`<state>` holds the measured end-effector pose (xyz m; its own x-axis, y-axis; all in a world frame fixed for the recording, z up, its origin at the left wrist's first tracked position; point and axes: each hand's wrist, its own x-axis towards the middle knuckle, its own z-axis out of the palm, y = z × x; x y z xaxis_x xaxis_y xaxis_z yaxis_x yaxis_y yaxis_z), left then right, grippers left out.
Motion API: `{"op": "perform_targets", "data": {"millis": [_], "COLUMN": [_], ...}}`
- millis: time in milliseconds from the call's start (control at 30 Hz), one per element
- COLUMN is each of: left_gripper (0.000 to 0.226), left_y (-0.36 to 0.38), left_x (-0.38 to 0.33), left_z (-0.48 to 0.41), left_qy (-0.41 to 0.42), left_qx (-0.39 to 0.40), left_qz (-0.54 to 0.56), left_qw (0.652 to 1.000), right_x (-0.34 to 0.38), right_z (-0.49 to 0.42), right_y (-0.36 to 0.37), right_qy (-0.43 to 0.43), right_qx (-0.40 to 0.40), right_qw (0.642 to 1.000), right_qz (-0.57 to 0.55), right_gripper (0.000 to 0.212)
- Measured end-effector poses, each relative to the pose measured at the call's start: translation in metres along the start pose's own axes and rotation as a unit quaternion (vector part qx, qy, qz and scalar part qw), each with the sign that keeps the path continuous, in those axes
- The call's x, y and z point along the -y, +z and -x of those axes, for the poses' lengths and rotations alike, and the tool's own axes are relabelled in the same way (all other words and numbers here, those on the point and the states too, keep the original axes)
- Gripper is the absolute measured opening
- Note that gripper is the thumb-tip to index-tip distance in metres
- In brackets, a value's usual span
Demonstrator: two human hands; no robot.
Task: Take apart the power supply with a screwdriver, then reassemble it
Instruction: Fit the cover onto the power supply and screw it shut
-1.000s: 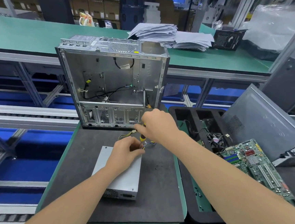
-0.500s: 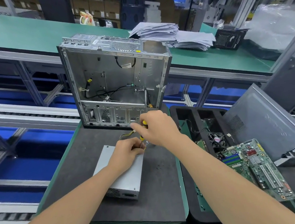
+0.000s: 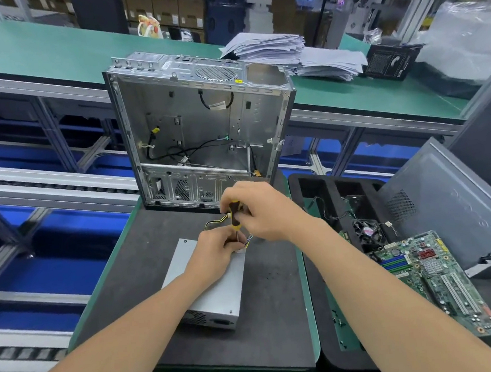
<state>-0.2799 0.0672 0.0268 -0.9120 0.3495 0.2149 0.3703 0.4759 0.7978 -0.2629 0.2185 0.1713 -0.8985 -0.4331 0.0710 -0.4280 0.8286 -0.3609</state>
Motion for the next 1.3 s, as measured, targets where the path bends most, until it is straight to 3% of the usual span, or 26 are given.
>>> {"op": "perform_targets", "data": {"millis": [100, 433, 600, 700, 800, 1000, 1167, 1300], "left_gripper": [0.025, 0.021, 0.037, 0.018, 0.012, 0.013, 0.016, 0.028], "left_y": [0.001, 0.000, -0.011, -0.007, 0.006, 0.026, 0.017, 0.017], "left_x": [0.000, -0.008, -0.015, -0.025, -0.037, -0.043, -0.042, -0.043], "left_z": [0.000, 0.000, -0.006, -0.022, -0.038, -0.052, -0.057, -0.048], "left_qy": [0.014, 0.001, -0.050, -0.125, -0.149, -0.223, -0.291, -0.248], "left_qx": [0.009, 0.039, 0.025, 0.088, 0.157, 0.130, 0.073, 0.055], "left_qz": [0.002, 0.018, -0.001, -0.077, -0.176, -0.278, -0.205, -0.156], "left_qw": [1.000, 0.999, 0.998, 0.985, 0.960, 0.925, 0.932, 0.955], "right_x": [-0.003, -0.004, -0.031, -0.059, -0.086, -0.129, -0.152, -0.161], "right_z": [-0.007, 0.000, 0.033, 0.058, 0.091, 0.152, 0.175, 0.177], "right_y": [-0.005, -0.010, -0.029, -0.044, -0.047, -0.030, -0.020, -0.014], "right_qy": [0.047, 0.141, 0.181, 0.244, 0.299, 0.345, 0.359, 0.357], "right_qx": [-0.015, -0.021, -0.175, -0.210, -0.220, -0.191, -0.169, -0.144], "right_qw": [0.999, 0.990, 0.964, 0.939, 0.918, 0.908, 0.904, 0.907], "right_qz": [0.023, 0.015, -0.085, -0.118, -0.141, -0.142, -0.161, -0.172], "right_gripper": [0.019, 0.021, 0.014, 0.023, 0.030, 0.027, 0.021, 0.015]}}
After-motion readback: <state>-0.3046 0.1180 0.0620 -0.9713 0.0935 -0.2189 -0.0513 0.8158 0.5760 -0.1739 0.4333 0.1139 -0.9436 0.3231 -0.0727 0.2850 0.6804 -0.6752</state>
